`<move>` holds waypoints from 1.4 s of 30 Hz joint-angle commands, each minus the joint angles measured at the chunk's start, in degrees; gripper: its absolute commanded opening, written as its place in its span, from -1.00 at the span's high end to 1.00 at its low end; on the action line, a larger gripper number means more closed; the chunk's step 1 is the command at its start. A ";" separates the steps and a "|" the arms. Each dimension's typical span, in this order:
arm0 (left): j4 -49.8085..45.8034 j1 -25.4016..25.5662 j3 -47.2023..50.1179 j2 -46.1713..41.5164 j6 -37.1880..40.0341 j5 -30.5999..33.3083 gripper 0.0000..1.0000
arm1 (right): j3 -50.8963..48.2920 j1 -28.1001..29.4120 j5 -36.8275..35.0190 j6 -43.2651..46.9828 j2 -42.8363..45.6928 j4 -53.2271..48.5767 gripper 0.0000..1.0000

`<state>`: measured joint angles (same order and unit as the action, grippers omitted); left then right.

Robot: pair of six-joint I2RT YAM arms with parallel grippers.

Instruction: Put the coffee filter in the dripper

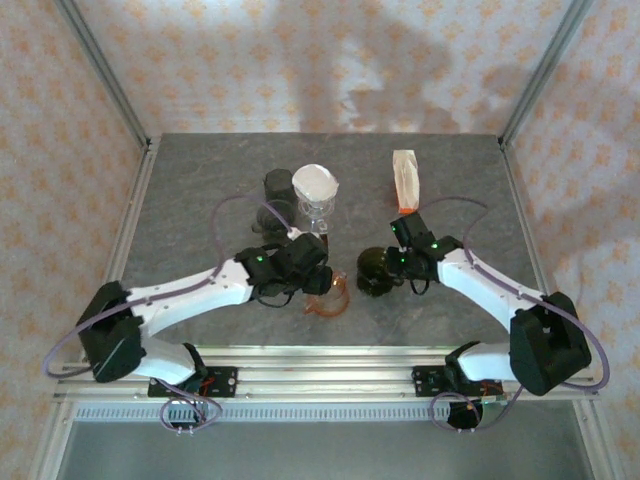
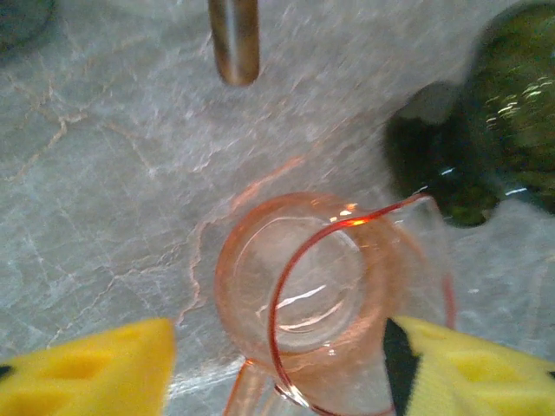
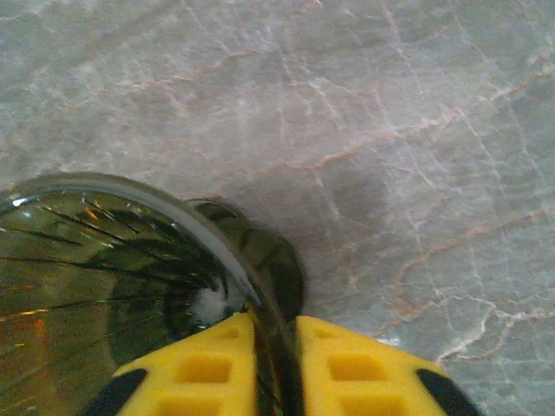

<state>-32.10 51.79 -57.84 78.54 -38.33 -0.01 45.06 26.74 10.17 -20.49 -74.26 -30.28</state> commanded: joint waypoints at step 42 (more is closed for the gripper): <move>-6.24 0.42 22.17 -40.33 -7.51 24.53 -0.99 | 14.70 22.30 1.75 -10.71 3.26 -3.61 1.00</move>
<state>-37.95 52.05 -36.27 38.70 -45.01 21.96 59.68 48.77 13.41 -30.28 -70.81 -36.10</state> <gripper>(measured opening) 0.990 0.054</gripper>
